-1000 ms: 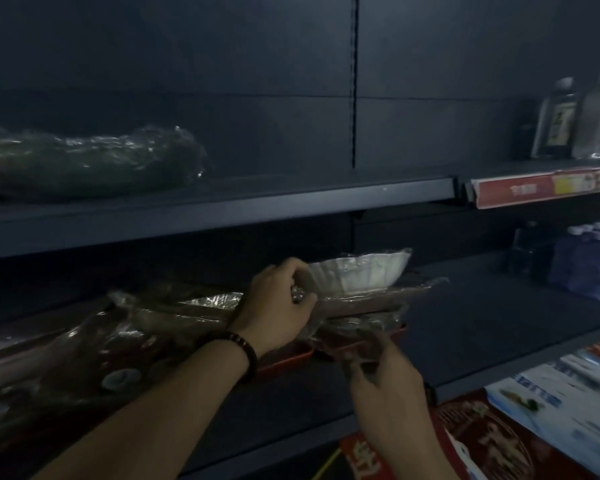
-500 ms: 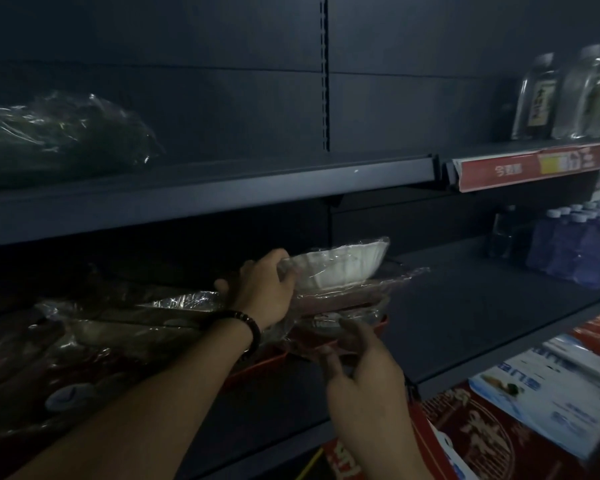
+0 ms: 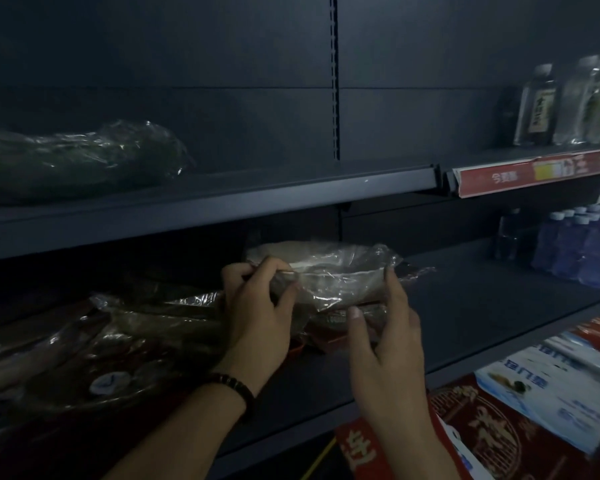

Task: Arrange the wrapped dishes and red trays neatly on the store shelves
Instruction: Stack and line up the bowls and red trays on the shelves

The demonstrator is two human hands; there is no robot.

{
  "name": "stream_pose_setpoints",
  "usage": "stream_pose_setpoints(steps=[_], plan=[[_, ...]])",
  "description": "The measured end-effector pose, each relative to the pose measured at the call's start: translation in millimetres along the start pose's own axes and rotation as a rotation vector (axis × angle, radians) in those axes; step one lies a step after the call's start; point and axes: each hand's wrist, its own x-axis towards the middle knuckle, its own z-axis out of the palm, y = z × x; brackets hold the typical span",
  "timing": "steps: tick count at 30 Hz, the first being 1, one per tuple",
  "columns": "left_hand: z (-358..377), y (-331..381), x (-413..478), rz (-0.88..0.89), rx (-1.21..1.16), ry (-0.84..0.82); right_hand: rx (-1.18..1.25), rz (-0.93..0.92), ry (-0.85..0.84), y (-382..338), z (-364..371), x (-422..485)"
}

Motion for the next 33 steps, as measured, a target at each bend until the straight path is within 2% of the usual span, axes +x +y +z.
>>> stream_pose_setpoints(steps=[7,20,25,33], plan=[[-48,1,-53,0.141,0.012,0.071,-0.033,-0.041,-0.027,-11,-14,-12],[-175,11,-118,0.094,-0.01,0.141,0.011,-0.162,-0.178,-91,-16,-76],[-248,17,-148,0.104,0.03,0.215,0.073,-0.211,-0.246,-131,-4,-104],[-362,22,-216,0.011,0.092,0.371,0.129,-0.286,-0.398,-199,35,-166]])
